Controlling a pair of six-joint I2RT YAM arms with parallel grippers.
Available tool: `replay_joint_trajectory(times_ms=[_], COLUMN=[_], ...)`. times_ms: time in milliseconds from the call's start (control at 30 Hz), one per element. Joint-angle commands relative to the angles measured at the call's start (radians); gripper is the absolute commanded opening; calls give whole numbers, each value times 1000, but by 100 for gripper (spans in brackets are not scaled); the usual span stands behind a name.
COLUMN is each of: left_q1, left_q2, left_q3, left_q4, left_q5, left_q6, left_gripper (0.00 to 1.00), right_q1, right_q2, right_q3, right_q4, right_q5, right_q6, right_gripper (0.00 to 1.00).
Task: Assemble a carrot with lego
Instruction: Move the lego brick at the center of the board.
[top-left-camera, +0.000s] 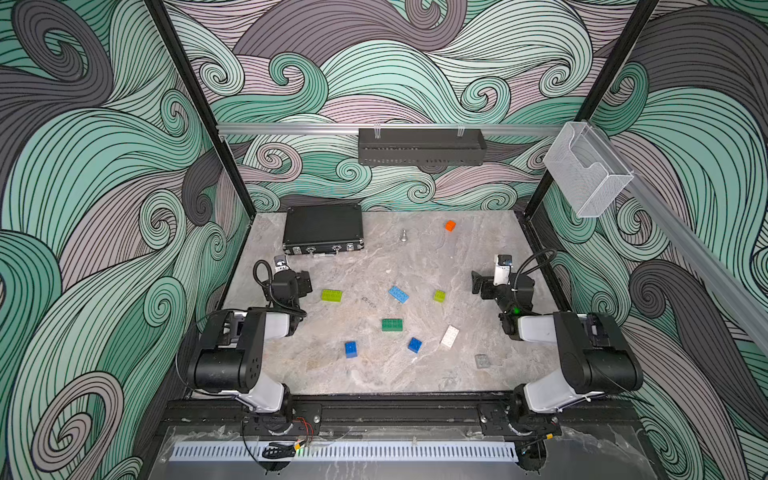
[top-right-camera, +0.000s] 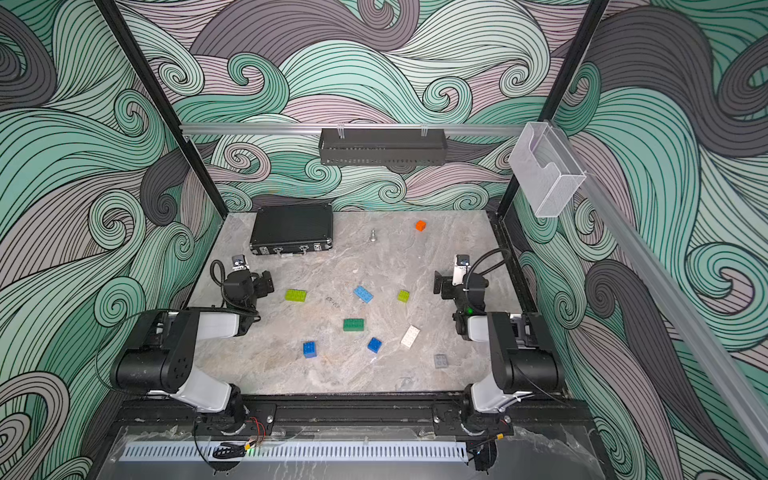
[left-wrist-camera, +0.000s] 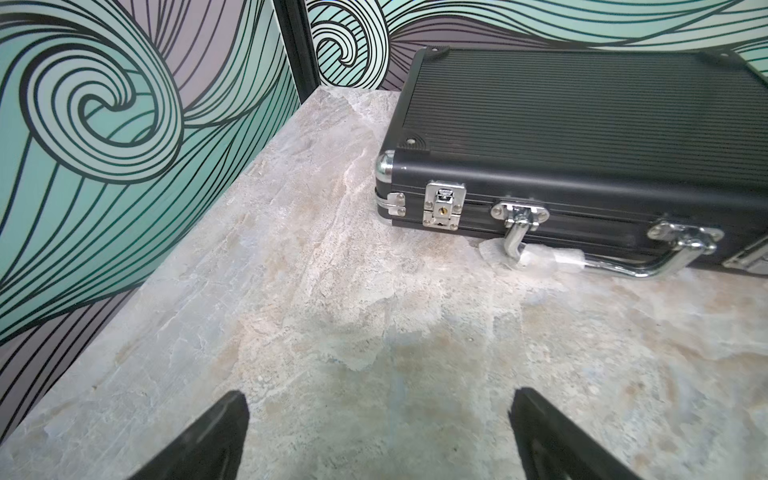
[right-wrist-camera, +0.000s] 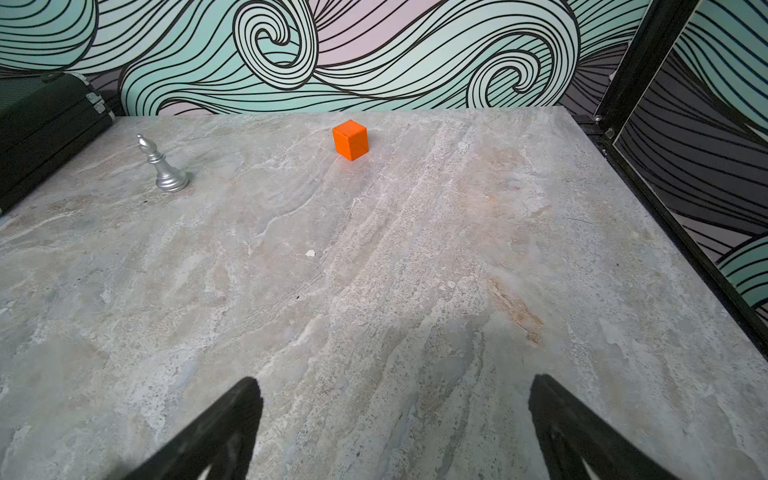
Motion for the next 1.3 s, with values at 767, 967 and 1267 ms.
replay_joint_trajectory(times_ms=[767,967,1267], left_q1=[7,-55,-220], left_q2=[-107,-260,-480], left_q3=[138,322,519], left_q4=[-307,-797,-1558], left_q5=[8,-159,158], left_q6=[4,-144,-444], left_gripper=[99,99,85], right_q1=[18,198,383], right_q2=[-150,-265,-320], right_q3=[193,407,540], right_q4=[-468,-917,-1373], right_q5=[102,323,239], right_q6=[40,133,254], right_gripper=[100,100,100])
